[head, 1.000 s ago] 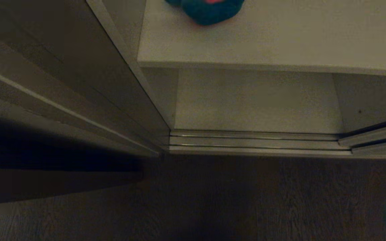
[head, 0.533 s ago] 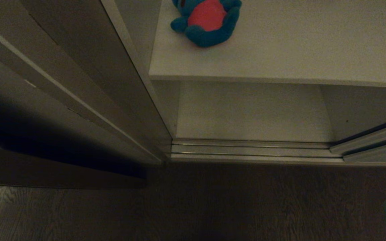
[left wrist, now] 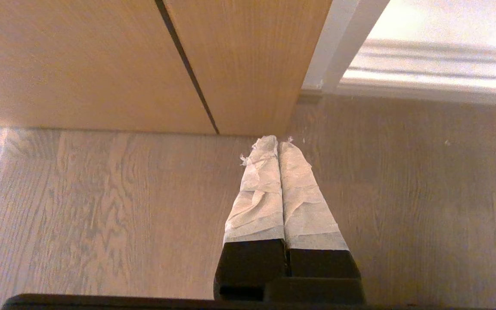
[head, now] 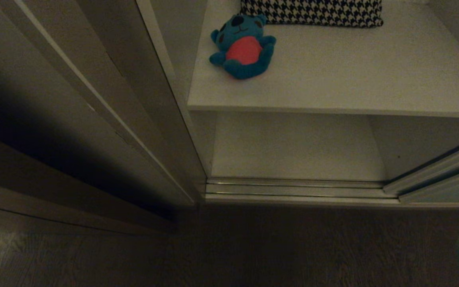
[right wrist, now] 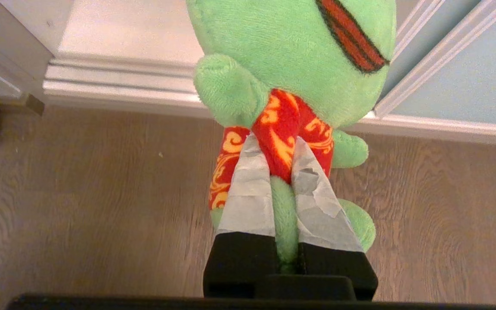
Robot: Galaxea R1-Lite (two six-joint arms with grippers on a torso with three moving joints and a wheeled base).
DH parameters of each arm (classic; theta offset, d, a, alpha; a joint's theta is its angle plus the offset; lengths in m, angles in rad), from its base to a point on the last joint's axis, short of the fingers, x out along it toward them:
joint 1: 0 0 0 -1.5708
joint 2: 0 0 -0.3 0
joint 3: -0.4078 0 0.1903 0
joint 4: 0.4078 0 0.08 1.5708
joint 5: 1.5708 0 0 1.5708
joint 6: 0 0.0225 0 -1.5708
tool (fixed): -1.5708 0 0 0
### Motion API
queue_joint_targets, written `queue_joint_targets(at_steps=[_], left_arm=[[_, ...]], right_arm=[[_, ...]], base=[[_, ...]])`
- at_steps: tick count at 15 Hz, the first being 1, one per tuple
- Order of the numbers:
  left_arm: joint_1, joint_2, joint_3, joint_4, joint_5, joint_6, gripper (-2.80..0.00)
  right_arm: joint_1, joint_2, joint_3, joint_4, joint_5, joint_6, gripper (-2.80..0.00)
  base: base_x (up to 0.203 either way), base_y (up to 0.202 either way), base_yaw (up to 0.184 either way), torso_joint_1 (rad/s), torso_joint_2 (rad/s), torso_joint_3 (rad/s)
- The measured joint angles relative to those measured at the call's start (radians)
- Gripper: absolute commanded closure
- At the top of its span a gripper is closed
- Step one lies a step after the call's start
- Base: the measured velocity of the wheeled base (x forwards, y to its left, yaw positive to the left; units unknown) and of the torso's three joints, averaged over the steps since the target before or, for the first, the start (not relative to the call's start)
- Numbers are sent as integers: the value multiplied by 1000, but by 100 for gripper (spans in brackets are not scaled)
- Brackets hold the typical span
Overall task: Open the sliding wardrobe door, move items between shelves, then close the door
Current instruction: Place the green doll on the higher shelf
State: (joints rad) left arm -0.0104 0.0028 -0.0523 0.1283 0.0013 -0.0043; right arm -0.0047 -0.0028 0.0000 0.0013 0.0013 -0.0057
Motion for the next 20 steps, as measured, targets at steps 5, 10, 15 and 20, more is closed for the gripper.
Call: queue_joint_targets(at_steps=[5,10,15,20], left_arm=[[-1,0,0,0,0,1,0],[0,-1,0,1,-1,1,0],[-1,-1,-1,2,-1,3,0],[0,-1,3,-9,-2,1,0]], right_arm=[[0,0,0,0,0,0,0],[0,0,0,0,0,0,0],[0,0,0,0,0,0,0],[0,1,0,0,0,0,0]], base=[[0,0,0,3,5,203],[0,0,0,3,1,202],[0,0,0,0,0,0],[0,0,0,4,2,45]])
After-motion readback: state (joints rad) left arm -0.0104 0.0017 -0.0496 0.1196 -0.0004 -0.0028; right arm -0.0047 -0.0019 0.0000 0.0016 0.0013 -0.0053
